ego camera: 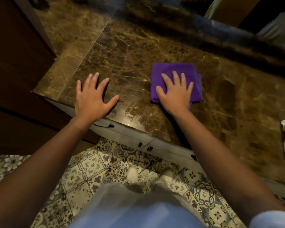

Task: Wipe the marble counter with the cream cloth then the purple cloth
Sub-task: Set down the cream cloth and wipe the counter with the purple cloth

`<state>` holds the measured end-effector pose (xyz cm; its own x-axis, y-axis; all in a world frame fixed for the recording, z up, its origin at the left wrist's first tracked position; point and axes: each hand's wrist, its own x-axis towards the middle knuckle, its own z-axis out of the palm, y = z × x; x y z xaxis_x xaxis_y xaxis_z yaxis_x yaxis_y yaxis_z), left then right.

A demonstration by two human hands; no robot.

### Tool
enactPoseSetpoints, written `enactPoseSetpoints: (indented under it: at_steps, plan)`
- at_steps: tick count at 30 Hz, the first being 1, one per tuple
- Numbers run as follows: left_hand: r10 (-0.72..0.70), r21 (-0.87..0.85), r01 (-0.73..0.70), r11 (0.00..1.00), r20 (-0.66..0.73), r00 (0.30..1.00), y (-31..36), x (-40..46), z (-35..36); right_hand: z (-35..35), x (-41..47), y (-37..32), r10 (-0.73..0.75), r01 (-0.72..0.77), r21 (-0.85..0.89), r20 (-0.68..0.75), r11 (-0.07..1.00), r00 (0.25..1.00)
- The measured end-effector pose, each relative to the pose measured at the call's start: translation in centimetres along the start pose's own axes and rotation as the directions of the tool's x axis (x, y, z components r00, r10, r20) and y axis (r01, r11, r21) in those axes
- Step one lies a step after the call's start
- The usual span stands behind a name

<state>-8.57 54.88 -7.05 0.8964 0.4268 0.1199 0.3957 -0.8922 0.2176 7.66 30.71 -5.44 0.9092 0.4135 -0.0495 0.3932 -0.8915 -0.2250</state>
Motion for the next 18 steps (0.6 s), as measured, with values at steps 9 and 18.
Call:
enactPoseSetpoints:
  at_steps: [9, 18]
  plan:
    - [-0.062, -0.115, 0.062, 0.991, 0.009, 0.998, 0.0, 0.3, -0.6, 1.0, -13.2, 0.1, -0.282, 0.281, 0.064, 0.009, 0.957, 0.959]
    - [-0.011, -0.094, 0.014, 0.996, 0.028, 1.000, 5.3, -0.6, 0.8, -2.1, -17.2, 15.9, 0.197, -0.200, -0.018, -0.114, 0.980, 0.974]
